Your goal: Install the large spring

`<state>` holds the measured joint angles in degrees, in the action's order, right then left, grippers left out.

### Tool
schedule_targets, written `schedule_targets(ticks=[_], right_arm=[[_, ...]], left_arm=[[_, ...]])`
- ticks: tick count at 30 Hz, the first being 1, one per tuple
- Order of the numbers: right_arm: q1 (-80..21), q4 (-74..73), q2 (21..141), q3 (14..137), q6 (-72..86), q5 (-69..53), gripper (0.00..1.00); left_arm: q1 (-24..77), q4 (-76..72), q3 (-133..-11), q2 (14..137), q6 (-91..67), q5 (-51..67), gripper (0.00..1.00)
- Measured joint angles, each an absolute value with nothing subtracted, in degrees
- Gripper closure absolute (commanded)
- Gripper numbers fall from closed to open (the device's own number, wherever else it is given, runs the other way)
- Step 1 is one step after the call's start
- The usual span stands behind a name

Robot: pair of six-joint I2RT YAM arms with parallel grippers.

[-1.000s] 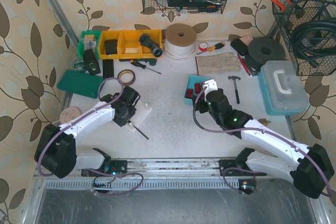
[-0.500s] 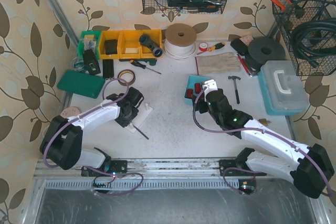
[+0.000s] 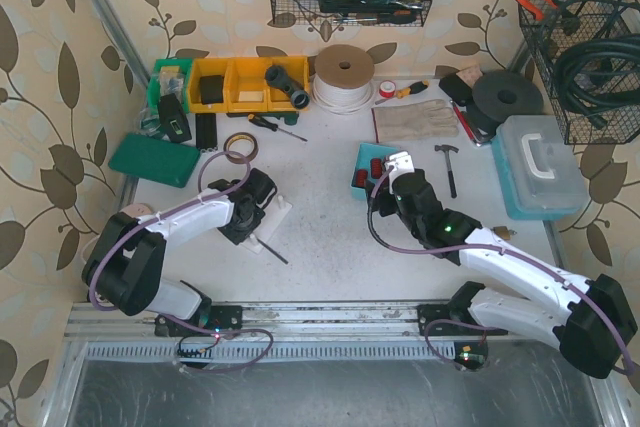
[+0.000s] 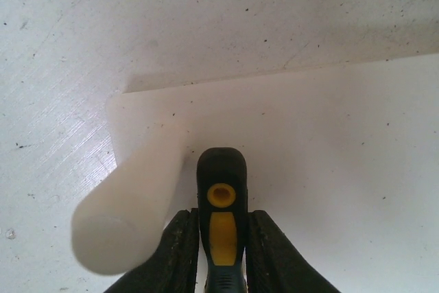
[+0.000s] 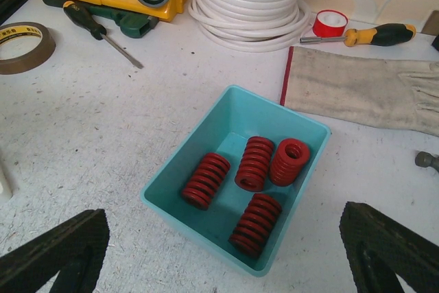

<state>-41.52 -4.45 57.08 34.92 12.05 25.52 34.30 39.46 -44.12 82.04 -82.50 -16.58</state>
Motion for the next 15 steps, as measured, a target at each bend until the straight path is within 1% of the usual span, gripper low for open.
schedule_targets(ticks=[5,10,15], right_arm=[[-41.52,-4.45,57.06,34.92,11.94,25.63,0.09],[-41.52,-4.45,57.06,34.92,11.92,25.93,0.09],[-41.52,-4.45,57.06,34.92,11.92,25.98,0.09]], left_arm=[[34.61,39.55,-44.12,82.04,-82.67,-17.04,0.82],[34.63,39.62,-44.14,81.28,-82.81,-17.89,0.86],[34.63,41.8,-45.36,77.54,-82.32,-18.44,0.87]])
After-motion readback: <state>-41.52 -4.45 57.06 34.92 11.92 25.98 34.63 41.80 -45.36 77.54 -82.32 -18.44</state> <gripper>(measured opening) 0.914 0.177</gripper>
